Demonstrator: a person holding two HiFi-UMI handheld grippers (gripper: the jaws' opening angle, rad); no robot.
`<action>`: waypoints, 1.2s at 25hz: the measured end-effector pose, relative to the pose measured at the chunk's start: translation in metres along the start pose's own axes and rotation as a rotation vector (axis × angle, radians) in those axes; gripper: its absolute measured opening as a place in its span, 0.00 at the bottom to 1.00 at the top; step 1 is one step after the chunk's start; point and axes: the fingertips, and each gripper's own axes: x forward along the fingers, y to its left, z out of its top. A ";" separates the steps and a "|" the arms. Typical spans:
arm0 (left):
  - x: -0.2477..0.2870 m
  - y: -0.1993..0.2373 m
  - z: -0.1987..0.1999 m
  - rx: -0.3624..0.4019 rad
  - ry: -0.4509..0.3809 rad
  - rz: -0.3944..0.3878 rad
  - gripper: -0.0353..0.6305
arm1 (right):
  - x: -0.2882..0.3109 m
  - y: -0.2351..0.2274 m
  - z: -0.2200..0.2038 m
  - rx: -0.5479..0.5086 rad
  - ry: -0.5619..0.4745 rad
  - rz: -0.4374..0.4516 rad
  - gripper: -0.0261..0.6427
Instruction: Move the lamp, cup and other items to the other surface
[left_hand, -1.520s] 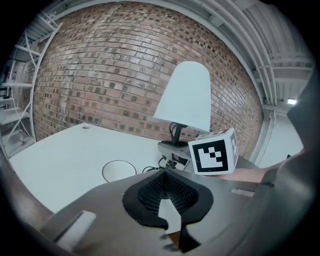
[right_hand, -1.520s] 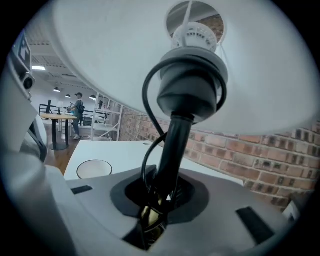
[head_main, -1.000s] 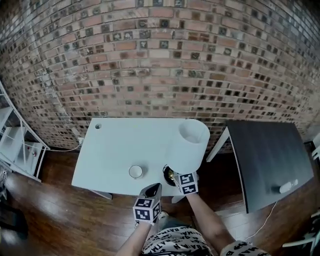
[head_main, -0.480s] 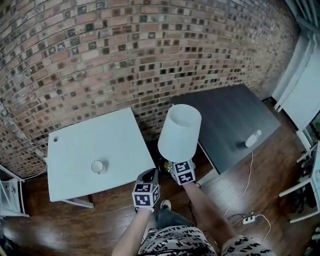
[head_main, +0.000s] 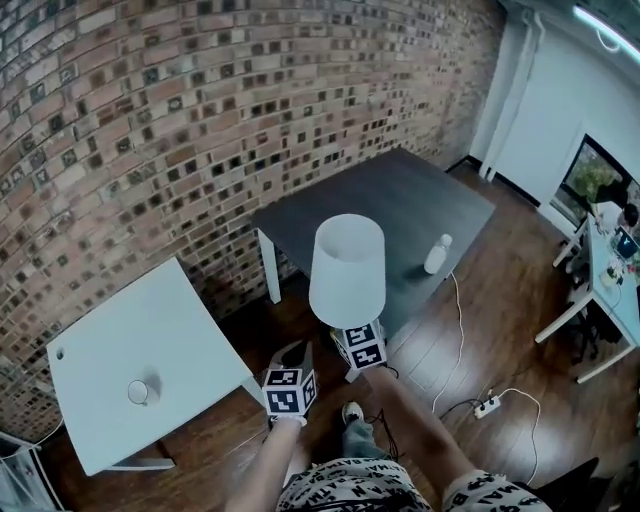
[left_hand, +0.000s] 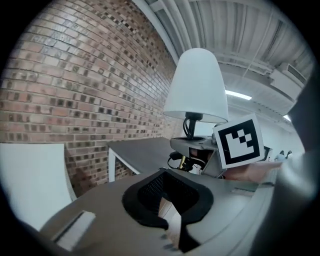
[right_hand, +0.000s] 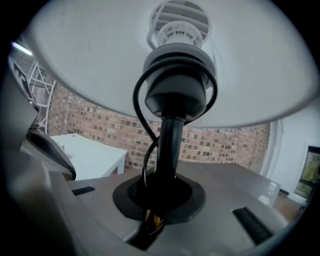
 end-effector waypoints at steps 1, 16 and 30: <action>0.015 -0.009 0.002 0.005 0.003 -0.013 0.06 | 0.001 -0.016 -0.005 -0.005 0.004 -0.011 0.08; 0.239 -0.096 0.022 0.046 0.058 -0.115 0.06 | 0.079 -0.281 -0.078 0.090 0.002 -0.178 0.08; 0.323 -0.091 0.001 0.025 0.153 -0.078 0.06 | 0.156 -0.364 -0.157 0.147 0.014 -0.231 0.08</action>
